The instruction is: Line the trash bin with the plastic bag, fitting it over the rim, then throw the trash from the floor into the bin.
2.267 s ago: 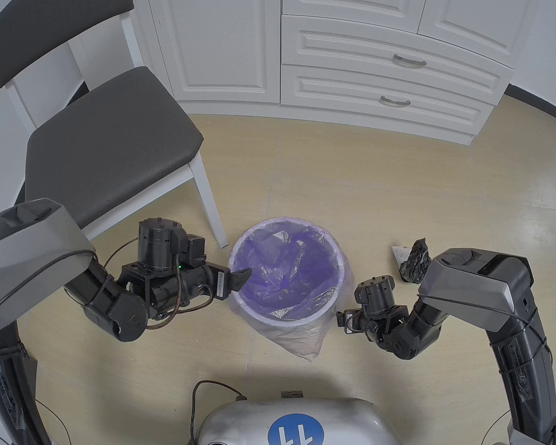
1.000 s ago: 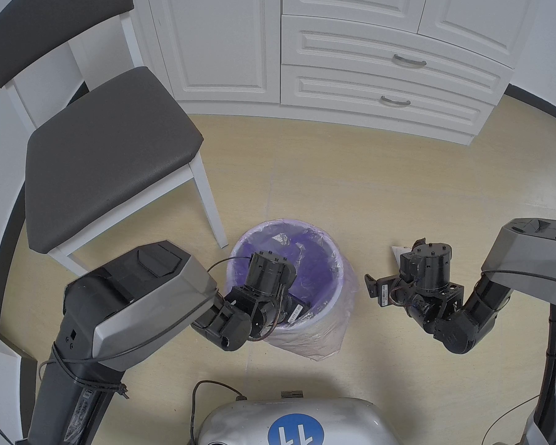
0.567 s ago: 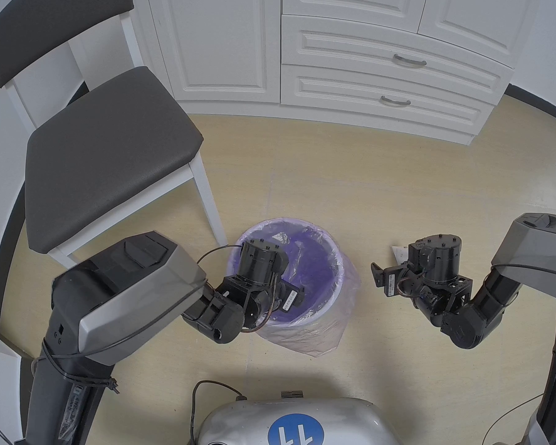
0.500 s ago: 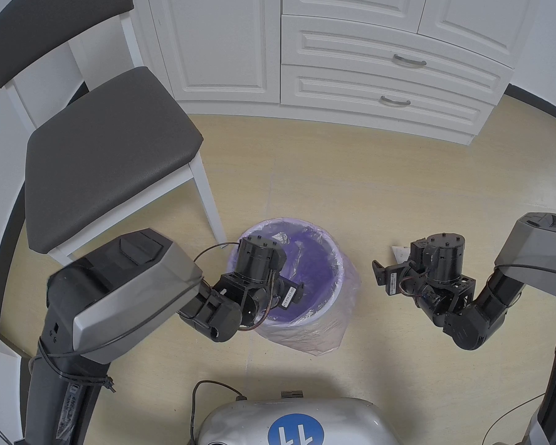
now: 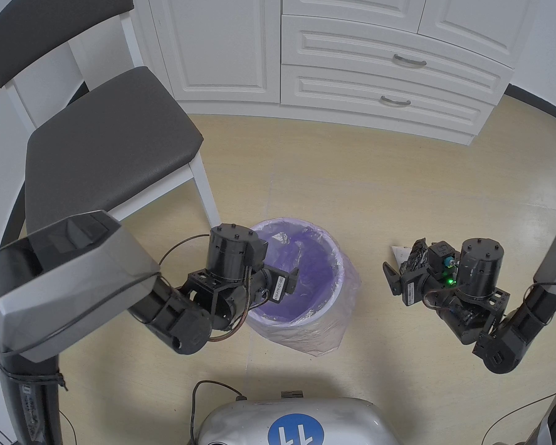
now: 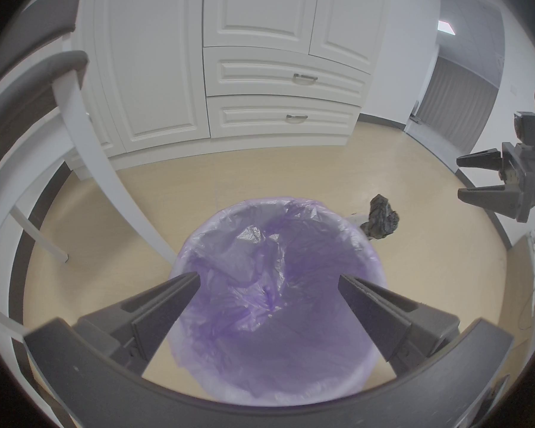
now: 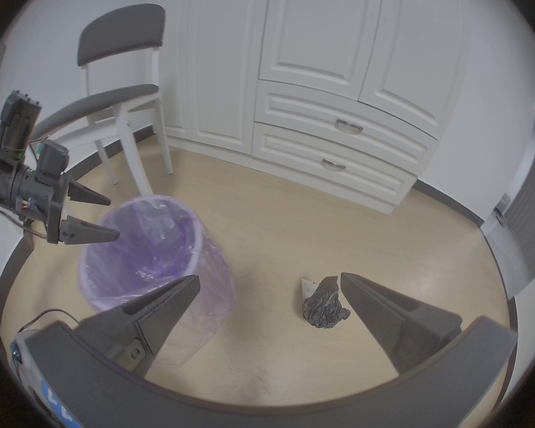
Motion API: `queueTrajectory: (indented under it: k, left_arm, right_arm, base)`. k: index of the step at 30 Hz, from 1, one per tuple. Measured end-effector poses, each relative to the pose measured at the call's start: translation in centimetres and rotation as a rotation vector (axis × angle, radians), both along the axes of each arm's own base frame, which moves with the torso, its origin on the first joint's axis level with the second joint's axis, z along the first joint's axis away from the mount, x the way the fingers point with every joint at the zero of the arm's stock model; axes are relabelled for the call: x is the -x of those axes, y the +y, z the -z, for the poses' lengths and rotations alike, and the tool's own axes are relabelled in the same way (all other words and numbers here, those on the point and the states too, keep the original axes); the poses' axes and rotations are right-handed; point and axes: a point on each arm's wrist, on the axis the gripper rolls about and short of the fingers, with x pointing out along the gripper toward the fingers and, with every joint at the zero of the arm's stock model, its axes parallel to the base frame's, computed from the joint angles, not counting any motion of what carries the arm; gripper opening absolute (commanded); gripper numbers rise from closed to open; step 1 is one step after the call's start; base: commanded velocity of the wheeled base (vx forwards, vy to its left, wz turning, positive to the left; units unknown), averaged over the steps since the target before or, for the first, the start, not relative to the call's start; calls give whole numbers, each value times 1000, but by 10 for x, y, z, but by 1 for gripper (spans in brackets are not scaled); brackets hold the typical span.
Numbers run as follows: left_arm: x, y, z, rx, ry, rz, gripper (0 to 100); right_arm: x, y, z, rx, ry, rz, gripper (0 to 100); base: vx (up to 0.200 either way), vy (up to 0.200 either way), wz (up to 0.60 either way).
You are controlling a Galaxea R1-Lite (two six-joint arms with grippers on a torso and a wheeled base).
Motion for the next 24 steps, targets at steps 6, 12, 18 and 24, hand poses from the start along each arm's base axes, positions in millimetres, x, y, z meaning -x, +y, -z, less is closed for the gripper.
queueTrajectory:
  k: [6,12,18,24]
  left_arm:
    - [42,20,-20,42,-6,13,100]
    - [88,42,-40,110,-58,37,100]
    - [132,67,-63,205,-145,48,100]
    - [161,94,-82,268,-225,-7,100]
  right_arm:
    - [28,-1,-18,19,-39,-49,100]
    - [42,-11,-34,35,-79,-17,100]
    - [56,-27,-54,85,-86,162,100]
    - [86,-35,-76,134,-57,233,100]
  base:
    - [0,0,0]
    - [0,0,0]
    - [0,0,0]
    - [0,0,0]
